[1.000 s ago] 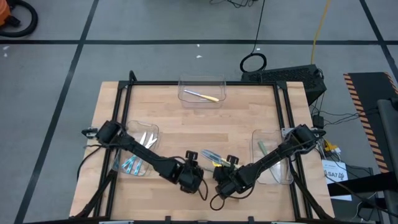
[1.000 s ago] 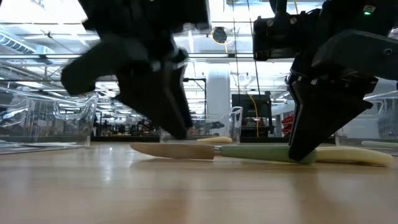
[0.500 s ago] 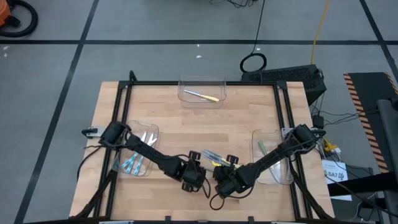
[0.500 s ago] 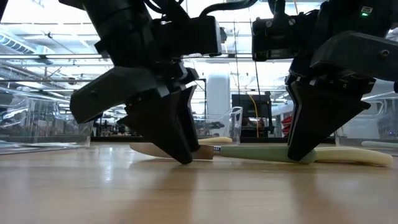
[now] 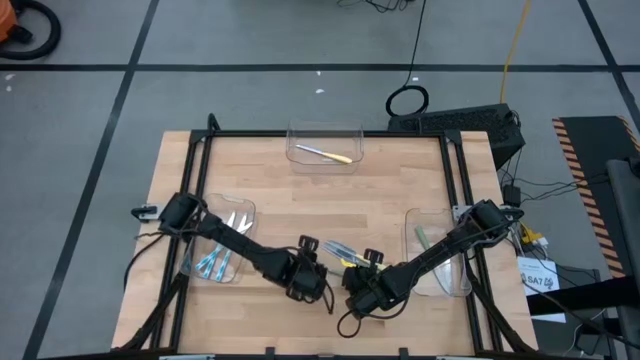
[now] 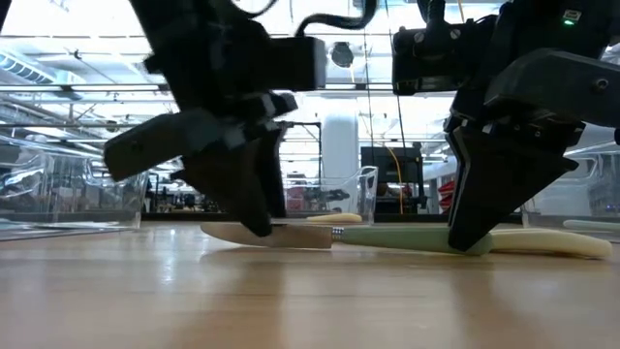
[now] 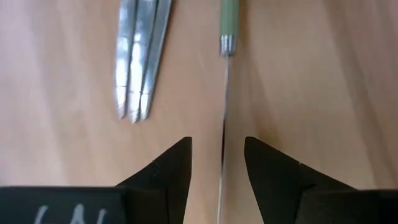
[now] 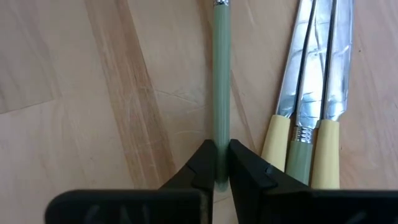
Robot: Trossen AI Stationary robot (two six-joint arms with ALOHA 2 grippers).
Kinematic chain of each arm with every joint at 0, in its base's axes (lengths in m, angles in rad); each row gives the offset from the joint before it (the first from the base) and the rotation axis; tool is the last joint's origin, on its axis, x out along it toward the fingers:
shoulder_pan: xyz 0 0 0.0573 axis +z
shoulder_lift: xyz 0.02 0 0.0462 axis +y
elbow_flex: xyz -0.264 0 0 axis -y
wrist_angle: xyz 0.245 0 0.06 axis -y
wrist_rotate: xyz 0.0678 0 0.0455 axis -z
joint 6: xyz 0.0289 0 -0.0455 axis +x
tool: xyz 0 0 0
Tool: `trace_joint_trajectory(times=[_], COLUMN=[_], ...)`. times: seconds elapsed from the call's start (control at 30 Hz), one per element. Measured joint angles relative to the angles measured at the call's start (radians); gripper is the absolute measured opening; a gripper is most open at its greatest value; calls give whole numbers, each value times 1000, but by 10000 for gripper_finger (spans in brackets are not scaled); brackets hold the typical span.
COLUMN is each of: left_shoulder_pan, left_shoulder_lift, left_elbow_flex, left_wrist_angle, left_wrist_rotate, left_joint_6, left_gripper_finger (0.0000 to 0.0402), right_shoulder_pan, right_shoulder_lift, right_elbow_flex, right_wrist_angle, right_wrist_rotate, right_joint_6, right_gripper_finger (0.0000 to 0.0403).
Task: Sort silverware by color (type)
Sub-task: Put the left green knife into the bottom right transparent bin
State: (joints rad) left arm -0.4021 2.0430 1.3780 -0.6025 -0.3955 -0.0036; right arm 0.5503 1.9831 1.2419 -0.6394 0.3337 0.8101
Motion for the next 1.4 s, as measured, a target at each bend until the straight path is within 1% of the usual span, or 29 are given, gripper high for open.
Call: trace_joint_trajectory(times=[0.07,0.13,0.23,0.3,0.47,0.5,0.63,0.77,0.93,1.0,1.07,1.17,1.27,1.4], left_shoulder_pan=[34,63,85,88,90,90,91,92,92,92,92,93,93,92], left_shoulder_lift=[0,-3,-7,-7,-6,-5,-5,-4,-3,-3,-3,-2,-2,-2], left_elbow_flex=[-13,-37,-66,-68,-68,-65,-63,-63,-63,-63,-64,-64,-64,-64], left_wrist_angle=[30,64,101,96,106,105,111,116,122,122,124,125,127,128], left_wrist_rotate=[86,140,153,162,208,217,225,231,233,235,235,236,237,238], left_joint_6=[2,-1,-1,0,30,39,46,57,78,79,85,91,79,23], left_gripper_finger=[156,156,137,110,21,13,11,11,11,11,11,11,11,13], right_shoulder_pan=[0,1,2,2,2,2,7,8,-3,-7,-13,-23,-27,-27], right_shoulder_lift=[0,0,0,0,1,1,-5,-9,-8,-8,-8,-10,-10,-10], right_elbow_flex=[0,0,0,0,0,0,15,29,29,29,29,30,30,30], right_wrist_angle=[5,3,7,9,15,13,6,-1,2,6,12,21,28,28], right_wrist_rotate=[1,0,2,3,3,10,31,93,110,109,92,56,46,42], right_joint_6=[1,4,5,9,10,7,-15,-34,-46,-40,-40,-37,-37,-37], right_gripper_finger=[22,22,25,29,53,59,85,110,119,114,101,68,27,23])
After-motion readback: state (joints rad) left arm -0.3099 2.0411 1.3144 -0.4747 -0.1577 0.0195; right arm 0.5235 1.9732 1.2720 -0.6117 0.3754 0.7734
